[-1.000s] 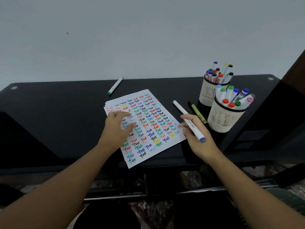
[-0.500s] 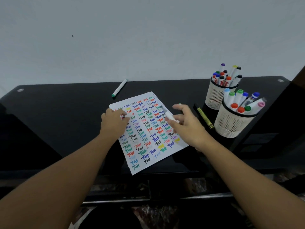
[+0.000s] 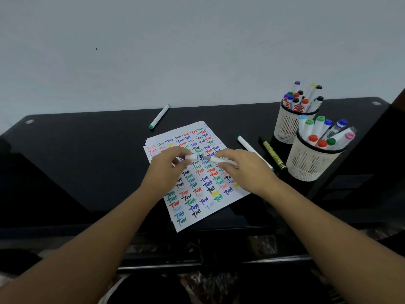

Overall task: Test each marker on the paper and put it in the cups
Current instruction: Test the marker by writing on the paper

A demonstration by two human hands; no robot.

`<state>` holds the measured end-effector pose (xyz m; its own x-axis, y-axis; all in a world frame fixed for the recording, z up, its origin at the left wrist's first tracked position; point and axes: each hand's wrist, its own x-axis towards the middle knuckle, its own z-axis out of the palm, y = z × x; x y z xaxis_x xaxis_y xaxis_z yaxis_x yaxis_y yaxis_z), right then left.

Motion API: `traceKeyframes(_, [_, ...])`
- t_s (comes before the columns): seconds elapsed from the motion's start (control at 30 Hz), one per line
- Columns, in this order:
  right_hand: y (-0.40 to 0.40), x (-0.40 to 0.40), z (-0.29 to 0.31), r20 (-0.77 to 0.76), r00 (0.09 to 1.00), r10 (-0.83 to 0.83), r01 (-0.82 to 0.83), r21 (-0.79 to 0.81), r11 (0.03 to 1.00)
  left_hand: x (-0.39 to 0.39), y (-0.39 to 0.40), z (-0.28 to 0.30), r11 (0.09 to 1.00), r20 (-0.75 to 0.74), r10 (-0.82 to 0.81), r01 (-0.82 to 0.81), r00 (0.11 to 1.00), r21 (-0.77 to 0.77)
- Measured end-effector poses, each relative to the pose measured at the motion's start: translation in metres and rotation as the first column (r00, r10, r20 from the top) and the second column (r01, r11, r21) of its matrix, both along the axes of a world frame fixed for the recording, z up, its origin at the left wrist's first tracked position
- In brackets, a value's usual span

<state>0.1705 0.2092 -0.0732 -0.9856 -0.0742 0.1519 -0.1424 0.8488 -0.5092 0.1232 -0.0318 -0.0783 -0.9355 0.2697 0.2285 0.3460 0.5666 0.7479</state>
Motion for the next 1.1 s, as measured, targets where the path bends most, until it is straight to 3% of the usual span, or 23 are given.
traceKeyframes(0.23, [-0.004, 0.006, 0.005, -0.019, 0.998, 0.068, -0.067, 0.059, 0.996, 0.011, 0.008, 0.011, 0.986, -0.080, -0.122, 0.111, 0.989, -0.124])
traceKeyframes(0.43, [-0.007, 0.010, 0.013, -0.038, 0.987, 0.159, -0.153, 0.137, 0.979, 0.010, 0.005, 0.016, 0.978, -0.046, -0.110, 0.099, 0.993, -0.184])
traceKeyframes(0.7, [-0.008, 0.009, 0.016, 0.038, 0.969, 0.245, -0.246, 0.016, 0.969, 0.009, 0.016, 0.024, 0.992, 0.036, -0.118, 0.119, 0.992, -0.031])
traceKeyframes(0.9, [0.006, 0.008, 0.017, -0.012, 0.995, 0.102, -0.102, -0.045, 0.994, -0.010, -0.006, 0.011, 0.933, 0.115, -0.035, 0.074, 0.993, -0.352])
traceKeyframes(1.0, [0.013, 0.009, 0.015, -0.015, 0.998, 0.062, -0.063, -0.067, 0.996, -0.017, -0.027, -0.004, 0.874, 0.082, -0.009, 0.048, 0.997, -0.484])
traceKeyframes(1.1, [0.015, 0.008, 0.015, -0.007, 0.999, 0.037, -0.037, -0.080, 0.996, -0.016, -0.040, -0.018, 0.850, 0.017, -0.057, 0.057, 0.998, -0.524])
